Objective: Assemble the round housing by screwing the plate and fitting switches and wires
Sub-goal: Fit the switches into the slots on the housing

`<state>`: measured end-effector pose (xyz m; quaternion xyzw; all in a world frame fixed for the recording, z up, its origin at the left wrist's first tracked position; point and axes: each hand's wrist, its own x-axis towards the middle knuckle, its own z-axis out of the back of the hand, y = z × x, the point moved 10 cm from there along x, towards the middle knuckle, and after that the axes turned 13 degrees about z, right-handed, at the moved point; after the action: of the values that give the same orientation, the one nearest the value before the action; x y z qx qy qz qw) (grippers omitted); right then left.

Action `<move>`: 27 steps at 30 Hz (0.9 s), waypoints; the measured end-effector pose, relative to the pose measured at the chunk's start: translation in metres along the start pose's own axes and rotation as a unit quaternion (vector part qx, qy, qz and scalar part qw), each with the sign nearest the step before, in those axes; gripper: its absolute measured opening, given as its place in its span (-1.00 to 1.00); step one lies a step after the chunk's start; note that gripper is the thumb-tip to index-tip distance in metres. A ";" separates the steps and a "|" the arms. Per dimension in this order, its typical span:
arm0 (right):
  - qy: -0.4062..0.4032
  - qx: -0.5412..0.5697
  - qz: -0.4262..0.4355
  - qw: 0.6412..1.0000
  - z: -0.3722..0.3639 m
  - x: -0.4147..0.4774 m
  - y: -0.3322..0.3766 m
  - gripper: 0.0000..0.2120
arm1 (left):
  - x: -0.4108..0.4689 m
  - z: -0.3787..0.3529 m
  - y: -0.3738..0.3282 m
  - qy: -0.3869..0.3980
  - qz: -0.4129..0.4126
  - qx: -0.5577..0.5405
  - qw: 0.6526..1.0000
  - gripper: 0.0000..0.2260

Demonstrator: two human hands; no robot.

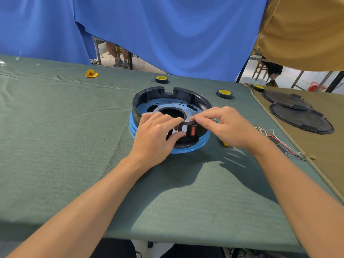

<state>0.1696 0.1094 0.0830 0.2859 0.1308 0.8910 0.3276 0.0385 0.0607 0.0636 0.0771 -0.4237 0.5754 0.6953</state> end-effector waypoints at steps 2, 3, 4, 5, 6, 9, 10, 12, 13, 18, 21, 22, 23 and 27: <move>0.003 0.009 -0.008 1.000 0.000 -0.001 -0.003 -0.80 | 0.000 0.000 0.000 0.000 -0.003 0.001 1.000 -0.75; 0.014 0.004 -0.008 1.000 -0.002 -0.001 -0.004 -0.77 | 0.000 0.000 0.000 0.001 -0.005 0.002 1.000 -0.76; 0.028 -0.002 -0.009 1.000 -0.005 -0.002 -0.005 -0.73 | 0.000 0.001 -0.001 0.001 -0.006 0.002 1.000 -0.76; 0.043 -0.008 -0.009 0.999 -0.008 -0.002 -0.005 -0.68 | 0.000 0.001 -0.001 0.001 -0.008 0.003 1.000 -0.75; 0.053 -0.016 -0.008 0.998 -0.010 -0.002 -0.005 -0.64 | 0.000 0.001 -0.001 0.001 -0.010 0.004 1.000 -0.75; 0.045 -0.030 0.000 0.999 -0.010 0.001 -0.004 -0.61 | 0.002 0.001 -0.002 0.004 -0.012 0.003 1.000 -0.75; 0.037 -0.034 0.002 0.999 -0.009 0.001 -0.003 -0.61 | 0.003 0.000 -0.001 0.006 -0.011 0.003 1.000 -0.74; 0.030 -0.071 0.016 0.997 -0.011 0.002 0.000 -0.62 | 0.004 -0.001 0.000 0.008 -0.008 0.002 1.000 -0.74; 0.027 -0.092 0.023 0.995 -0.012 0.002 0.001 -0.62 | 0.005 -0.001 0.000 0.008 -0.007 0.003 1.000 -0.74; 0.007 -0.079 0.029 0.996 -0.011 0.003 0.001 -0.64 | 0.007 -0.001 -0.002 0.015 -0.017 0.006 1.000 -0.74; 0.010 -0.062 0.028 0.998 -0.011 0.003 0.000 -0.66 | 0.007 -0.001 -0.003 0.020 -0.019 0.013 1.000 -0.74; 0.014 -0.053 0.027 0.998 -0.011 0.004 -0.001 -0.67 | 0.007 0.000 -0.004 0.019 -0.019 0.013 1.000 -0.75; 0.022 -0.044 0.024 0.998 -0.010 0.005 -0.002 -0.67 | 0.008 0.000 -0.005 0.017 -0.017 0.010 1.000 -0.77; 0.054 -0.031 0.022 0.998 -0.009 0.011 -0.006 -0.76 | 0.010 0.002 -0.004 0.010 -0.005 -0.006 1.000 -0.80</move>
<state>0.1607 0.1203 0.0782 0.2304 0.1145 0.9156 0.3090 0.0412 0.0658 0.0730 0.0690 -0.4197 0.5700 0.7030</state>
